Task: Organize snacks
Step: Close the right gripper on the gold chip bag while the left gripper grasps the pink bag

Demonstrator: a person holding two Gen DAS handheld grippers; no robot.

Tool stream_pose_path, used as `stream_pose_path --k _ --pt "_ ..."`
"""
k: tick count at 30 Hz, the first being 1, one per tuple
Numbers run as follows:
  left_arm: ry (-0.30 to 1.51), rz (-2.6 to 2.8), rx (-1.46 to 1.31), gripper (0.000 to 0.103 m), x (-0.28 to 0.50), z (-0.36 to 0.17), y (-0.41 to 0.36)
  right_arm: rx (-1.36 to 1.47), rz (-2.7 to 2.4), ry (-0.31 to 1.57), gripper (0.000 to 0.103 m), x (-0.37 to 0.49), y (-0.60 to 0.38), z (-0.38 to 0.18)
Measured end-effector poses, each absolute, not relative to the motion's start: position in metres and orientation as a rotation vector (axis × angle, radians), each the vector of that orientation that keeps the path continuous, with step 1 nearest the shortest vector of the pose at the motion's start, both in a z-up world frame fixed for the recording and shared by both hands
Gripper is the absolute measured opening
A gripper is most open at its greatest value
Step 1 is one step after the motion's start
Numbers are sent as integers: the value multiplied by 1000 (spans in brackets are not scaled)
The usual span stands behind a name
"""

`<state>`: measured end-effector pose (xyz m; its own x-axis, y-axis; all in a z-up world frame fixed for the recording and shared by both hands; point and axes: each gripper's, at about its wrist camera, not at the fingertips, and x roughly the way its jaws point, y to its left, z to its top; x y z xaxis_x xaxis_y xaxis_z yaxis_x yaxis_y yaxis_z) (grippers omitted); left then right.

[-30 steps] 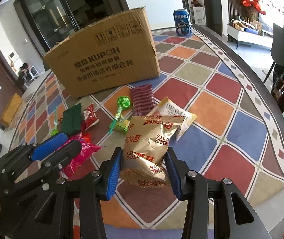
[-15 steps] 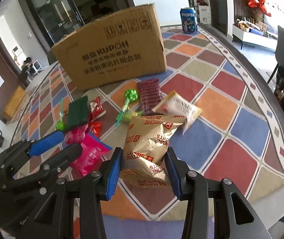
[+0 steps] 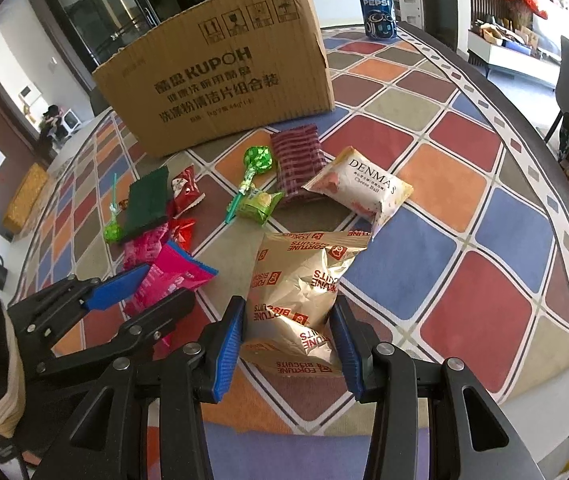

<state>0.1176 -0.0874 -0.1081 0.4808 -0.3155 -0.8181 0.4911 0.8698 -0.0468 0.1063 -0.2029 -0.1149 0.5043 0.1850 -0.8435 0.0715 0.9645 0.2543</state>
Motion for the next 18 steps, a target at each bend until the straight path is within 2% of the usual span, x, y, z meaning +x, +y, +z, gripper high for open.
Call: stream_pose_path --k 1,5,18 --pt "945 -498 212 30 117 -108 -88 271 70 1045 44 107 -203 -115" --pt "942 -507 192 27 117 -108 -85 266 73 1044 44 107 -201 -115" --pt "870 -500 134 27 115 -81 -78 258 82 1005 44 105 -201 -106"
